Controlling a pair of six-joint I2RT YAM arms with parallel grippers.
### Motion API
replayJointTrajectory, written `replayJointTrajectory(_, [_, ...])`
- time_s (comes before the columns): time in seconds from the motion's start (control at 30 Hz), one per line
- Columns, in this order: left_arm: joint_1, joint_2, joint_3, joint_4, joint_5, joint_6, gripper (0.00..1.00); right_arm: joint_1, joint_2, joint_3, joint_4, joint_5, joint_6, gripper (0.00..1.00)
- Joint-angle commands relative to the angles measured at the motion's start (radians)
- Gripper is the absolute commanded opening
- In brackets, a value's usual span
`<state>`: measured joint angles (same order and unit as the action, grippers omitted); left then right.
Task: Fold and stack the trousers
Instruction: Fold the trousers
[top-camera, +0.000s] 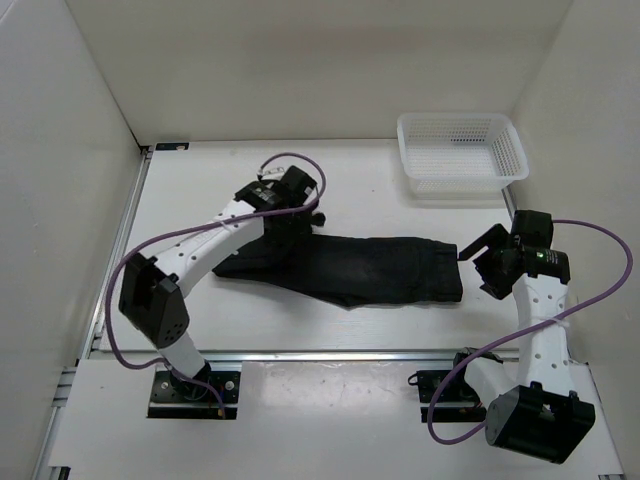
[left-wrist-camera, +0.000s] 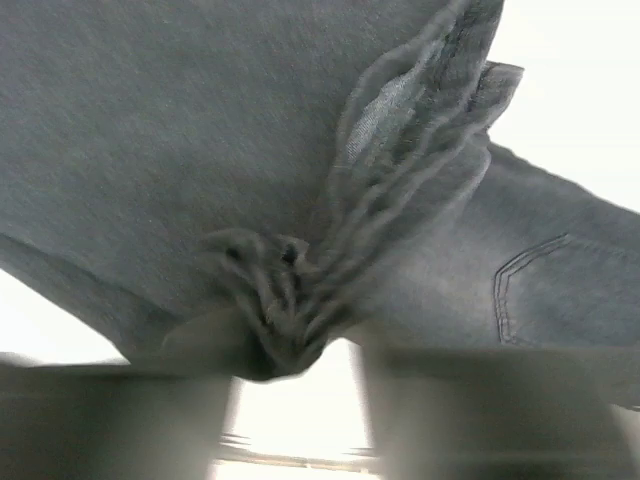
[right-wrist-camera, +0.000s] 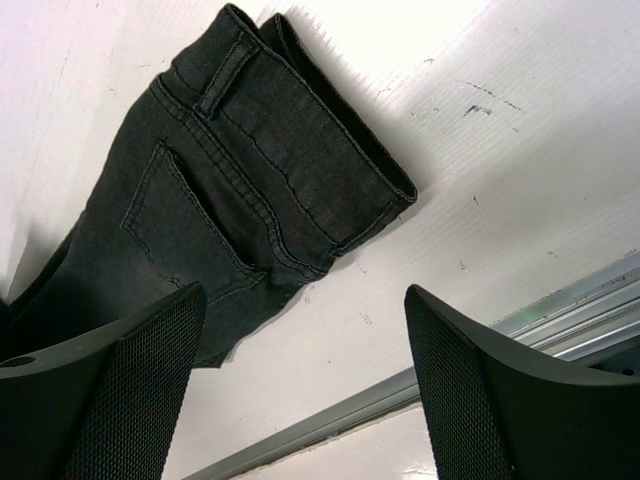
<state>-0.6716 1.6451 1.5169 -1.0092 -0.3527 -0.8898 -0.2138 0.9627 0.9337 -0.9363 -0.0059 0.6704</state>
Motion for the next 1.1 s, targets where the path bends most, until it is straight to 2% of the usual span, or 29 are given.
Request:
replayJointTrajectory(0.0, [-0.048,0.065,-0.061,-0.005,0.036,-0.055,0.88,-0.002,-0.012,-0.009,0.008,0.004,-0.017,0.85])
replayJointTrajectory(0.03, [-0.057,0.09,-0.061,-0.044,0.076,-0.055,0.97,-0.002,-0.012,-0.009,0.008,0.015,-0.017,0.85])
replayJointTrajectory(0.07, [-0.057,0.111,-0.061,-0.063,0.077,-0.04,1.0,-0.002,-0.012,-0.009,0.008,0.015,-0.026,0.85])
replayJointTrajectory(0.1, [-0.068,0.125,-0.04,-0.077,0.077,-0.028,1.0,-0.002,-0.012,-0.009,0.008,0.015,-0.026,0.85])
replayJointTrajectory(0.2, [-0.094,0.134,0.046,-0.1,-0.003,0.04,0.9,-0.002,-0.012,-0.009,0.008,0.015,-0.026,0.85])
replayJointTrajectory(0.23, [-0.094,0.153,0.072,-0.1,-0.012,0.063,0.82,-0.002,-0.012,-0.009,0.008,0.015,-0.026,0.85])
replayJointTrajectory(0.27, [-0.094,0.168,0.098,-0.1,-0.028,0.095,0.81,-0.002,-0.012,-0.009,0.008,0.015,-0.026,0.85])
replayJointTrajectory(0.37, [-0.094,0.274,0.184,-0.109,-0.015,0.156,0.81,-0.002,-0.012,-0.009,0.017,0.006,-0.026,0.85])
replayJointTrajectory(0.5, [-0.103,0.435,0.276,-0.101,0.026,0.247,0.9,-0.002,-0.012,-0.018,0.017,0.006,-0.026,0.85])
replayJointTrajectory(0.6, [-0.103,0.496,0.287,-0.112,-0.009,0.247,0.75,-0.002,-0.021,-0.018,0.017,0.006,-0.026,0.85])
replayJointTrajectory(0.63, [-0.103,0.496,0.287,-0.112,-0.009,0.232,0.62,-0.002,-0.021,-0.018,0.017,0.006,-0.026,0.85])
replayJointTrajectory(0.67, [-0.103,0.496,0.273,-0.112,-0.009,0.22,0.58,-0.002,-0.021,-0.018,0.008,0.006,-0.026,0.85])
replayJointTrajectory(0.9, [-0.103,0.504,0.255,-0.097,-0.019,0.219,0.59,-0.002,-0.021,-0.018,0.008,0.006,-0.035,0.85])
replayJointTrajectory(0.97, [-0.103,0.504,0.244,-0.097,-0.019,0.219,0.57,-0.002,-0.021,-0.018,0.008,0.006,-0.035,0.85])
replayJointTrajectory(1.0, [-0.103,0.513,0.244,-0.097,-0.019,0.219,0.55,-0.002,-0.021,-0.018,0.008,0.006,-0.035,0.85])
replayJointTrajectory(1.03, [-0.103,0.513,0.244,-0.097,-0.019,0.219,0.39,-0.002,-0.021,-0.018,0.008,0.006,-0.035,0.85])
replayJointTrajectory(1.07, [-0.103,0.513,0.235,-0.097,-0.019,0.219,0.33,-0.002,-0.012,-0.018,0.008,0.006,-0.035,0.85])
